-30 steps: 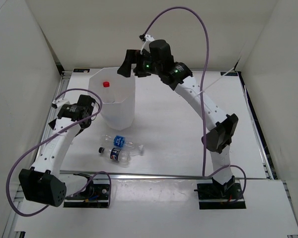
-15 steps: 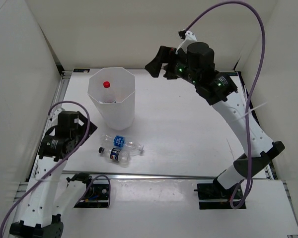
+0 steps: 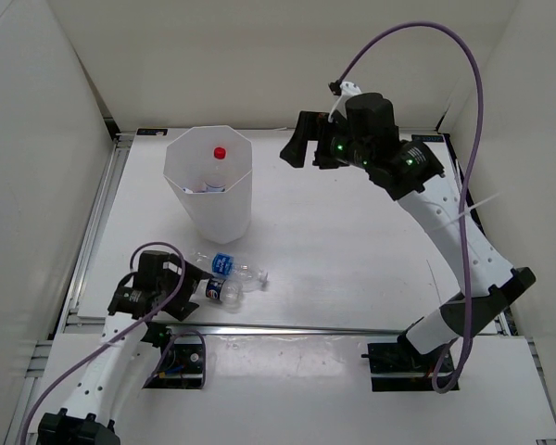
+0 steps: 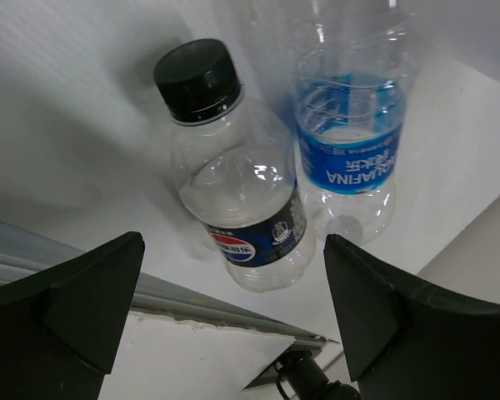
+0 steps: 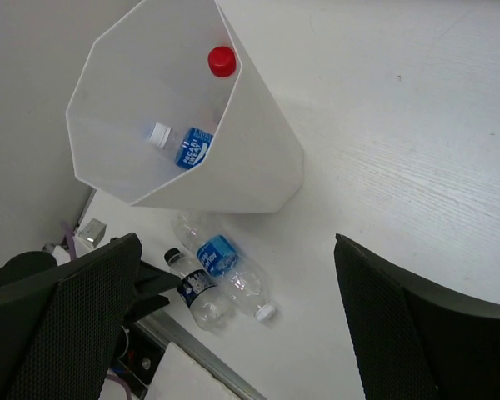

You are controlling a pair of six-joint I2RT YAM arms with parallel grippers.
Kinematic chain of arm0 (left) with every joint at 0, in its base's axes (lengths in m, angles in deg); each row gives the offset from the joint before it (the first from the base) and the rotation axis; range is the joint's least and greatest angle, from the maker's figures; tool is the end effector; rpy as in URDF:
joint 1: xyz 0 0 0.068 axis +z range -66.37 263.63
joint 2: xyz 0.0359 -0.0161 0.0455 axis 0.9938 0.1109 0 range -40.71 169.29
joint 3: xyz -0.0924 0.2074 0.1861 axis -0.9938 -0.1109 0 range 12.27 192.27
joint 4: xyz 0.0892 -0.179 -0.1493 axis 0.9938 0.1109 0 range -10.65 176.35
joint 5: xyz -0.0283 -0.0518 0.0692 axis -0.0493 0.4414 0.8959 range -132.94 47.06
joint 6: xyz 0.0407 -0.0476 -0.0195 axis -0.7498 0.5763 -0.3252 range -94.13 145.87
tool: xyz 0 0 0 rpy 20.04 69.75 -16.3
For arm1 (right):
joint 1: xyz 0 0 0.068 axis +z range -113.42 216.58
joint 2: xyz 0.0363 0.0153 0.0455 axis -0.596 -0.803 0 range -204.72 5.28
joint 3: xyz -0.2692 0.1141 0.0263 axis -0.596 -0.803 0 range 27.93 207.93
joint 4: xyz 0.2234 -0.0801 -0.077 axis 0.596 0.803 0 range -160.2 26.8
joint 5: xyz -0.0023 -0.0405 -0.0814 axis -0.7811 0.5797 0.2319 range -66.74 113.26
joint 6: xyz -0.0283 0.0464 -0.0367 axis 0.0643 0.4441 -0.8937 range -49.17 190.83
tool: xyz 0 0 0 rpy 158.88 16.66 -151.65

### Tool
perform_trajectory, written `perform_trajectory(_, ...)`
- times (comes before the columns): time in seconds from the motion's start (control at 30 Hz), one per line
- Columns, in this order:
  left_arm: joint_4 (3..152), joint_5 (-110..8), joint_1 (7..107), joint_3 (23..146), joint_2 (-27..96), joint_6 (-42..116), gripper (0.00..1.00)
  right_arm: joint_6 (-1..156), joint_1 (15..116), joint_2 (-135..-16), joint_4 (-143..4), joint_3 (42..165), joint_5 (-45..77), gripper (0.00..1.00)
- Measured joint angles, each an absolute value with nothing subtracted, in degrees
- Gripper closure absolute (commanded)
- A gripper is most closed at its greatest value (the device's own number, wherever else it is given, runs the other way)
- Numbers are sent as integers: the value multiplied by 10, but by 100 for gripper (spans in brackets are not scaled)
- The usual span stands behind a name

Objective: Put the plastic bottles in the bin

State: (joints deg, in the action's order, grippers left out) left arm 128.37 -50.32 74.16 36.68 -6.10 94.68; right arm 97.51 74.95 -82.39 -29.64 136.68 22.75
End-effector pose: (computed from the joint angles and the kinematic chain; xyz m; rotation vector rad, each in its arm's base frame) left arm 0.0861 -0.0211 0.1859 -1.3138 2.4043 -0.6130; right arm 0.2521 0.2003 0.4963 -0.2087 1.9769 0.7631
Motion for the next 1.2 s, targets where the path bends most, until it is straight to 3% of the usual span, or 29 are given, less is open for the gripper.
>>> perform_trajectory(0.43,1173,-548,754,278,-37,1007,1,967,704,-759,-280,1301,184,0)
perform_trajectory(0.67,1139,-574,782,258,-38,1013,17,967,704,-758,-279,1287,171,0)
perform_trajectory(0.8,1137,-582,799,252,-35,1001,43,967,704,-758,-279,1280,163,0)
perform_trajectory(0.93,1139,-598,814,251,-43,984,58,967,704,-758,-279,1272,159,0)
perform_trajectory(1.2,1229,-587,820,349,-63,957,66,967,704,-758,-279,1271,157,0)
